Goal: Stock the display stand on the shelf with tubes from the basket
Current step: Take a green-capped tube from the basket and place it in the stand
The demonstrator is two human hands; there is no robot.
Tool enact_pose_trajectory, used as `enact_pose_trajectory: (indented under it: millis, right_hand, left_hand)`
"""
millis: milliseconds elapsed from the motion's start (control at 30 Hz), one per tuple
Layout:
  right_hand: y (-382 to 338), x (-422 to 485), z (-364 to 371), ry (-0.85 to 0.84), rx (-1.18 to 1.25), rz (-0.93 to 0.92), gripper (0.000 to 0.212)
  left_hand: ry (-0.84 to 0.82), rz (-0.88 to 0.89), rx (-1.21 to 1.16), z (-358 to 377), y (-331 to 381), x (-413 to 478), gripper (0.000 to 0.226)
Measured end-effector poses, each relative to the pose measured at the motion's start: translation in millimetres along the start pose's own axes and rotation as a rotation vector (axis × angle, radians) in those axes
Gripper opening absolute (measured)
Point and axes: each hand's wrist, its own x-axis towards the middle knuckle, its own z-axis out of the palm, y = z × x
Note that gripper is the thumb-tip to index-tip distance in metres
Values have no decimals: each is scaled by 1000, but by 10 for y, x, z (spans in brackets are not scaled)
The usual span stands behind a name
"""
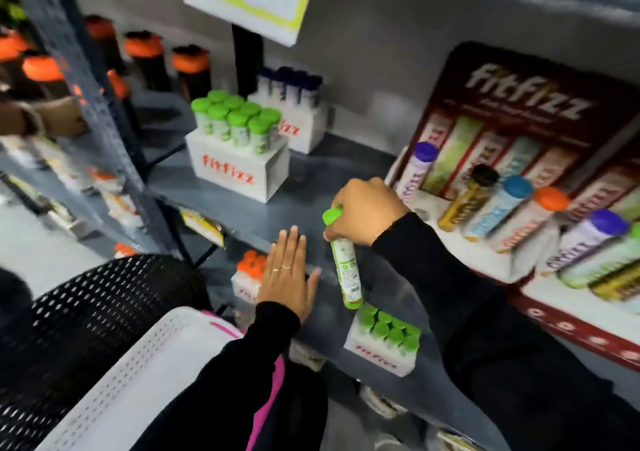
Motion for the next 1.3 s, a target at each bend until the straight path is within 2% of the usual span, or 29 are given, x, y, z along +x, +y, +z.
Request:
enact_pose_trajectory:
  millis: [100, 200, 300, 433, 667, 767, 1000, 1167, 1300]
  right_hand:
    - [227, -215, -437, 65, 2, 26, 30]
    - [415, -389, -732, 42, 80, 32, 21]
    - [563, -477, -888, -19, 191, 43, 13]
    - [626, -503, -975, -22, 180, 4, 6]
    - [692, -477, -1072, 92, 30, -4, 14]
    - [757, -365, -1065, 200, 4, 68, 29]
    - [931, -49, -969, 339, 51, 251, 45]
    - [1074, 2, -831, 413, 52, 293, 31]
    - [1126, 36, -785, 451, 64, 288, 32]
  left_hand:
    - [-103, 29, 32, 24, 381, 336, 70]
    - [-226, -95, 166, 89, 553, 460, 77]
    - [-304, -110, 250, 86, 544, 487, 80]
    - [-359, -113, 272, 24, 581, 481, 68]
    - [-398, -85, 273, 14, 723, 464, 65]
    - [-373, -59, 279, 42, 742, 431, 64]
    - [-369, -26, 267, 32, 698, 465, 64]
    - [-366, -12, 285, 35, 676, 467, 65]
    - [-371, -7, 298, 48, 668, 466, 65]
